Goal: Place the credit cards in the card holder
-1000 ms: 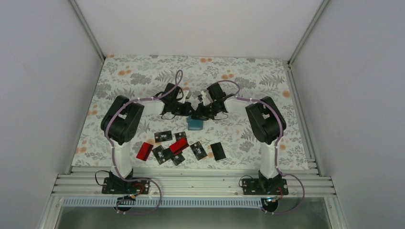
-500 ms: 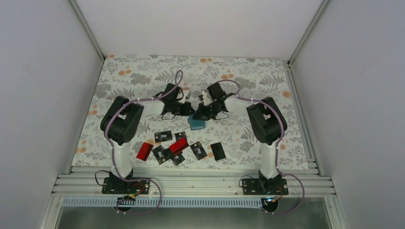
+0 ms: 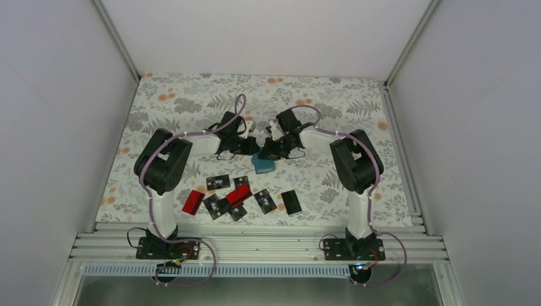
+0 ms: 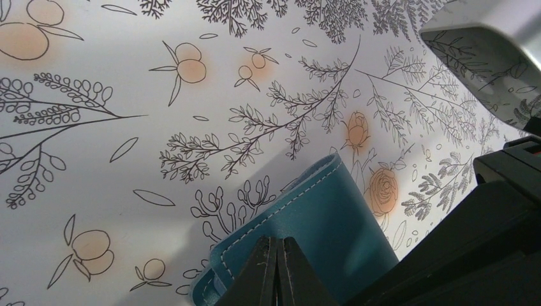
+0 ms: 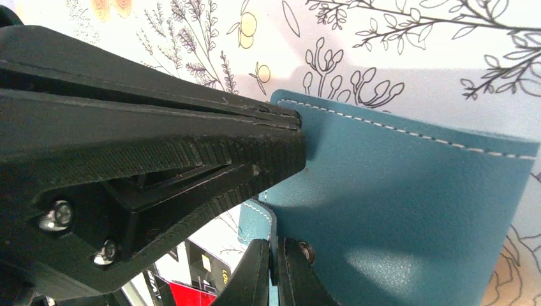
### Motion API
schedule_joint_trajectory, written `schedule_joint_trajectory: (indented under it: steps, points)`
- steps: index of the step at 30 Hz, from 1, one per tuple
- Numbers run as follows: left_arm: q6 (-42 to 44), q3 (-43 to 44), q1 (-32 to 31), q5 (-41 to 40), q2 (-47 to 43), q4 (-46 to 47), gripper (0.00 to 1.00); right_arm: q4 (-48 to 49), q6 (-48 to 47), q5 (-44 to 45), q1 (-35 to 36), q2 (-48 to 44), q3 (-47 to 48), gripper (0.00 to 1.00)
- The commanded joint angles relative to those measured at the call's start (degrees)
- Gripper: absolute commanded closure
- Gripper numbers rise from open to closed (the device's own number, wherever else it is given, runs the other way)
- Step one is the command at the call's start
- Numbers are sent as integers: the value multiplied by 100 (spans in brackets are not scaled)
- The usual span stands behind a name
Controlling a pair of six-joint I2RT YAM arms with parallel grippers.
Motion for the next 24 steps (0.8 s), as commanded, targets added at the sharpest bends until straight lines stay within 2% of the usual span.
schedule_joint_trajectory:
  steps: [1,24]
  points:
    - [112,-167,13,-587,96,-458,98,-197,-108,311,-35,-110,132,95]
    - [119,-16,-104,-833,151,-588,98,-466,-200,204,-95,-253,282,95]
